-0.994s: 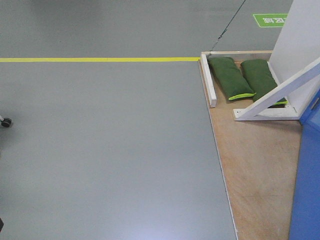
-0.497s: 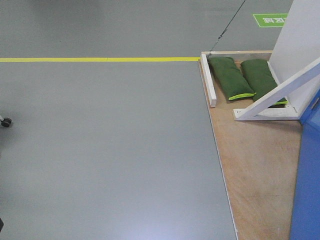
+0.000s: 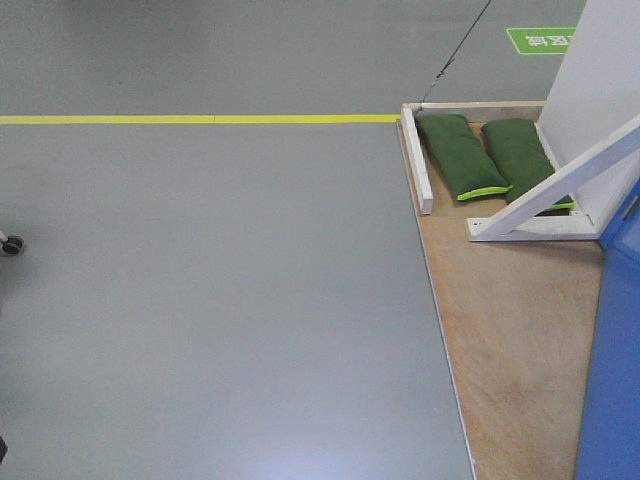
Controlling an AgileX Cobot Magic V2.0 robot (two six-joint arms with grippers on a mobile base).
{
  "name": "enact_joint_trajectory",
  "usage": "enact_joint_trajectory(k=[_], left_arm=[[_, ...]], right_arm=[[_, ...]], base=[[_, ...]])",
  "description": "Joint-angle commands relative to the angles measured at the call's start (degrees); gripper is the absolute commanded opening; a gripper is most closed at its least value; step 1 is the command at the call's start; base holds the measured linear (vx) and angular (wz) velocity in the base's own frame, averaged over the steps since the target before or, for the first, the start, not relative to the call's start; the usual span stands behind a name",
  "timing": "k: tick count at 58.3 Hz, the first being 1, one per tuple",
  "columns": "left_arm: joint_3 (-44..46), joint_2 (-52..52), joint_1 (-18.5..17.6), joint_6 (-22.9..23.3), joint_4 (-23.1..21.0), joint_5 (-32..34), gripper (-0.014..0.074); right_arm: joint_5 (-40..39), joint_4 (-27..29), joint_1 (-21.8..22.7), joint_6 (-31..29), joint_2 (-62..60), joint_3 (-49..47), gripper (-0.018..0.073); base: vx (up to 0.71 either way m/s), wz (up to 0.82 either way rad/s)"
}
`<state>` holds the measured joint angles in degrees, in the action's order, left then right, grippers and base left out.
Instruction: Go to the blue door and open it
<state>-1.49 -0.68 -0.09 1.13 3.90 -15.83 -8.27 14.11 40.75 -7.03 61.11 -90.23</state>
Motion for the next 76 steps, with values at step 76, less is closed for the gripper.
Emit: enact_joint_trajectory(k=[76], left_arm=[[1.5, -0.7, -0.4, 0.4, -0.1, 4.8, 0.0073]], right_arm=[[-7.2, 17.6, 50.6, -1.2, 15.6, -1.5, 0.0012]], base=[[0.00, 0.00]])
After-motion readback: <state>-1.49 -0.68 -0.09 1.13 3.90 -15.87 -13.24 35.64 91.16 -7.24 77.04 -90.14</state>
